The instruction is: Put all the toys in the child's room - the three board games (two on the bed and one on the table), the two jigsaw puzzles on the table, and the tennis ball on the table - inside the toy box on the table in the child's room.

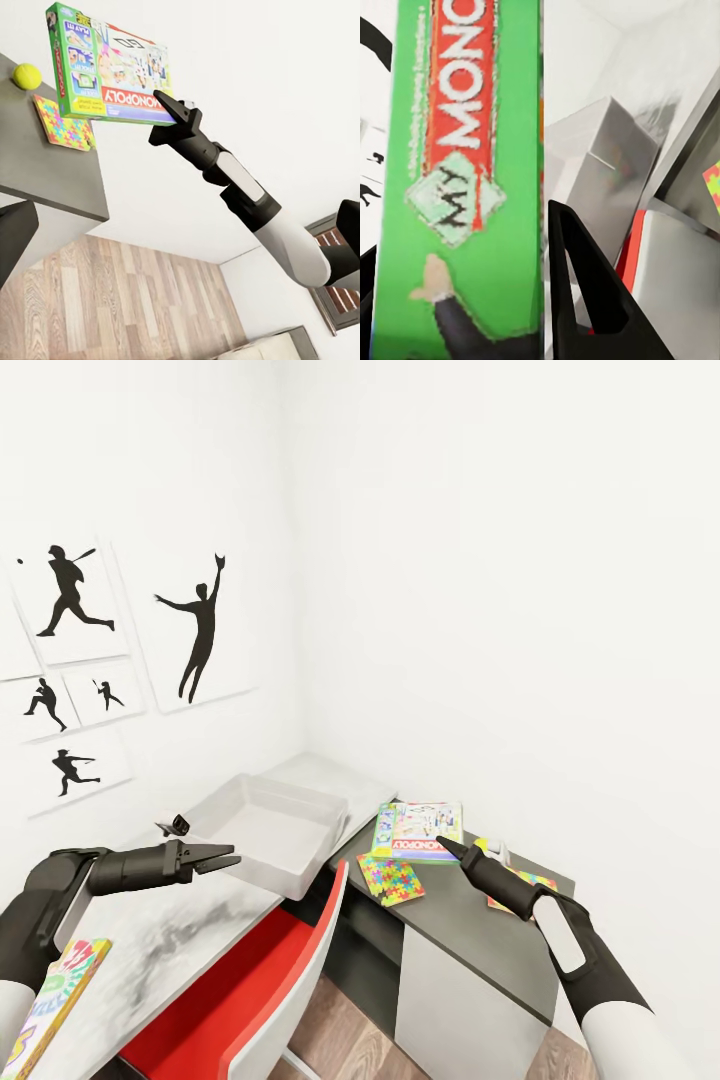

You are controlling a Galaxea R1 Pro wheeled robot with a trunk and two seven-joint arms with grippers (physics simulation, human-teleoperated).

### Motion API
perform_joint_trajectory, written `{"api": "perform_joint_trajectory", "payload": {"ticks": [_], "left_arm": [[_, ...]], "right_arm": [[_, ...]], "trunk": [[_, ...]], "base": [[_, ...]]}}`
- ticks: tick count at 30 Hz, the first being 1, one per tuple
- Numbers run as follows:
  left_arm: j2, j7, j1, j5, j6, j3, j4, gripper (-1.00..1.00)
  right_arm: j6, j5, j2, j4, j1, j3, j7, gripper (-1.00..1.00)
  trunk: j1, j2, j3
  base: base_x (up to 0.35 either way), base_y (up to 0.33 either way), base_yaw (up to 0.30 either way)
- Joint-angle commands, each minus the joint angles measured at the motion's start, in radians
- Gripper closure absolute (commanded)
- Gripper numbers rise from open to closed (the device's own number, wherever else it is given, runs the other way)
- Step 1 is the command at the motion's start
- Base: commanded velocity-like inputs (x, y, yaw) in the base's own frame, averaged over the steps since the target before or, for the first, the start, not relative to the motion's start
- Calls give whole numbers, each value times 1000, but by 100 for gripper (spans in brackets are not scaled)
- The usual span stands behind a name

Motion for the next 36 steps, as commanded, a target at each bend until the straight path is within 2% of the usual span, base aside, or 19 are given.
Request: {"api": "perform_joint_trajectory", "payload": {"ticks": [1, 16, 22, 24, 27, 33, 36], "left_arm": [[0, -4, 0, 0, 11, 0, 0, -100], [0, -4, 0, 0, 11, 0, 0, -100], [1, -4, 0, 0, 11, 0, 0, -100], [1, -4, 0, 1, 11, 0, 0, -100], [1, -4, 0, 1, 11, 1, 0, -100], [-2, -4, 0, 1, 11, 0, 0, -100], [-4, -4, 0, 1, 11, -1, 0, -100]], "right_arm": [[7, -6, 0, 0, -1, -2, 1, 100], [14, -8, 2, -18, -1, -1, 7, 100], [24, -9, 3, -105, 24, 0, 6, 100], [44, -10, 6, -166, 46, 0, 4, 100], [120, -9, 14, -248, 70, -2, -5, 100], [200, -11, 21, -280, 78, -4, -23, 100], [217, -11, 30, -281, 73, -4, -46, 100]], "trunk": [[1, -1, -1], [1, -1, -1], [1, -1, -1], [1, -1, -1], [1, -1, -1], [1, -1, -1], [1, -1, -1]], "base": [[0, 0, 0], [0, 0, 0], [0, 0, 0], [0, 0, 0], [0, 0, 0], [0, 0, 0], [0, 0, 0]]}}
